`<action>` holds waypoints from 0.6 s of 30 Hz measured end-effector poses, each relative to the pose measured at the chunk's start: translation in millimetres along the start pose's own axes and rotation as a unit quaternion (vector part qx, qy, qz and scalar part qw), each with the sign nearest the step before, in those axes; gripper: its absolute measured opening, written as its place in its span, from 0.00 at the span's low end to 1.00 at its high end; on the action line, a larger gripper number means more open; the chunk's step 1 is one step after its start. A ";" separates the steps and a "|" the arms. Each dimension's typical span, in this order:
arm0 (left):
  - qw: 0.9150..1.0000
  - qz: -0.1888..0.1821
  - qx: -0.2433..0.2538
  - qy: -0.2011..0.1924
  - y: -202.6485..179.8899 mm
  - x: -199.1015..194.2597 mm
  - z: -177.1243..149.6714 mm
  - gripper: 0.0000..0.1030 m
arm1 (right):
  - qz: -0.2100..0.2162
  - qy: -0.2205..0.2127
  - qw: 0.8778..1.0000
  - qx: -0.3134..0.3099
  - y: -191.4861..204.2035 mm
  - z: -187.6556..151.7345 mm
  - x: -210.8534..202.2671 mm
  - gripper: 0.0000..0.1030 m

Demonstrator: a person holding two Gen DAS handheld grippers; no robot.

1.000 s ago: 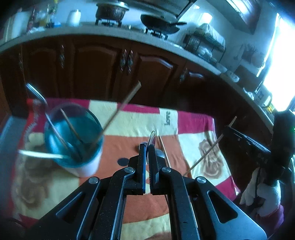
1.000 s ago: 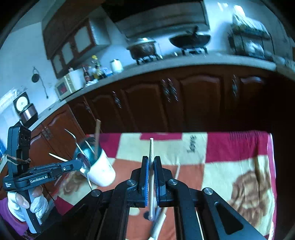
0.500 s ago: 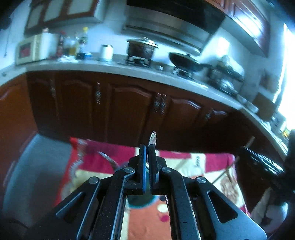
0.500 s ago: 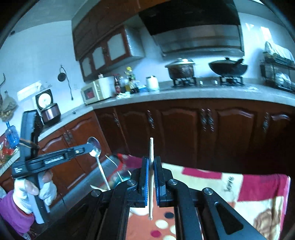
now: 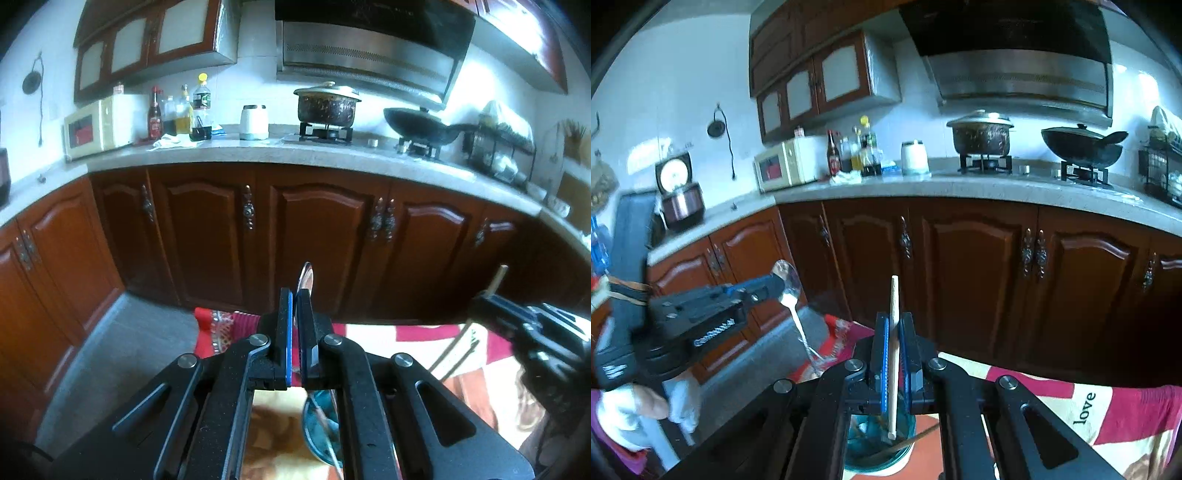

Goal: Organize utensils
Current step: 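Lift the spoon and chopstick and carry both above the cup, then drop the spoon and chopstick into the cup and open both grippers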

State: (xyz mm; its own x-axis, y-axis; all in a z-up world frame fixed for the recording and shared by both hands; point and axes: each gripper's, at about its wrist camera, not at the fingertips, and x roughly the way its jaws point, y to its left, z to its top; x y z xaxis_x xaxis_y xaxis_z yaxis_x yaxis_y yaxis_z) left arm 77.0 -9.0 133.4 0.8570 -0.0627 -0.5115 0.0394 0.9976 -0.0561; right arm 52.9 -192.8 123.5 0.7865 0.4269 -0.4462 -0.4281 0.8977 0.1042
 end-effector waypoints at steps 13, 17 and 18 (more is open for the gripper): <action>0.999 -0.007 0.020 0.047 -6.4 35.9 -34.2 0.01 | 0.016 0.094 0.995 0.020 -10.6 -42.1 78.3 0.05; 0.998 -0.012 0.013 0.063 -6.9 41.1 -40.8 0.01 | 0.025 0.100 0.994 0.031 -14.7 -46.8 80.5 0.05; 0.998 -0.014 0.011 0.066 -6.5 41.6 -41.8 0.01 | 0.026 0.102 0.994 0.034 -16.3 -46.6 80.6 0.05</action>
State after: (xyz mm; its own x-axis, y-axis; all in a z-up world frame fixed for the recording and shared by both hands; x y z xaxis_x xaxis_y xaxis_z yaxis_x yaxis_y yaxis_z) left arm 91.0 -19.3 76.6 0.7802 -0.0918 -0.6187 0.0748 0.9958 -0.0534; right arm 102.6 -178.1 44.4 0.6546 0.4477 -0.6091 -0.4286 0.8835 0.1889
